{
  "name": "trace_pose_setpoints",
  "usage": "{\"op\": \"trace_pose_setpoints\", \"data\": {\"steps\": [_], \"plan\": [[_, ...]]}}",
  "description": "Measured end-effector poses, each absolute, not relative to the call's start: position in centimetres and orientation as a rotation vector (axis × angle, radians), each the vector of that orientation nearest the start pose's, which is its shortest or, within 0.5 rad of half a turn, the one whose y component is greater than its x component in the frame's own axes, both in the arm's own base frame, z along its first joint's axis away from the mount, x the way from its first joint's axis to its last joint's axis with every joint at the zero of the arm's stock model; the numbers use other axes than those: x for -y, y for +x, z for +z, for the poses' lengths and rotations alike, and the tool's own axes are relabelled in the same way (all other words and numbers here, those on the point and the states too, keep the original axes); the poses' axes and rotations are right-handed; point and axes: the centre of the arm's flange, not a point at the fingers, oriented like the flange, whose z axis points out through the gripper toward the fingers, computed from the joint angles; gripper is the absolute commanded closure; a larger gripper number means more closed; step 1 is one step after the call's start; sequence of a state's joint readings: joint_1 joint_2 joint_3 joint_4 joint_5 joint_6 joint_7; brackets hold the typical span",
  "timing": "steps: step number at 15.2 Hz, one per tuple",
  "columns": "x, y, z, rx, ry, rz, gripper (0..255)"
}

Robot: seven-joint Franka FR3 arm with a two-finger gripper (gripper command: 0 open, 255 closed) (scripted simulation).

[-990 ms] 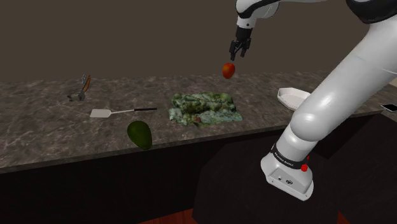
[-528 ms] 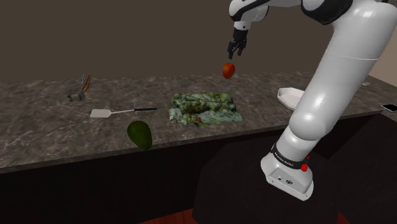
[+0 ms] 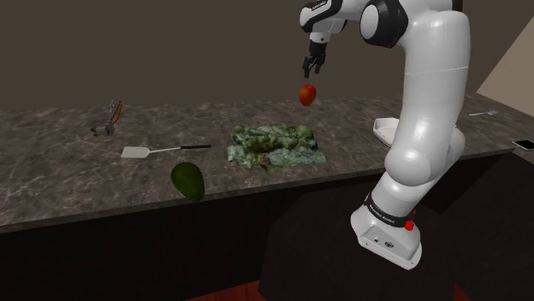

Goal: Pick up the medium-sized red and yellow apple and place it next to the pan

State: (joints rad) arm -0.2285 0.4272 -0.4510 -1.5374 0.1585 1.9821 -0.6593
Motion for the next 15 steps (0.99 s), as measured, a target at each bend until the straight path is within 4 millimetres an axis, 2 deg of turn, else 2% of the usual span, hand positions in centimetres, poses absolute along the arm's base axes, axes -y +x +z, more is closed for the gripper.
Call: {"op": "trace_pose_setpoints", "data": {"steps": [7, 14, 15], "plan": [[39.2, 56.6, 39.9, -0.056, -3.206, -0.045, 0], [39.2, 56.4, 39.4, -0.056, -3.206, -0.046, 0], [39.2, 56.4, 39.4, -0.056, -3.206, -0.046, 255]]}}
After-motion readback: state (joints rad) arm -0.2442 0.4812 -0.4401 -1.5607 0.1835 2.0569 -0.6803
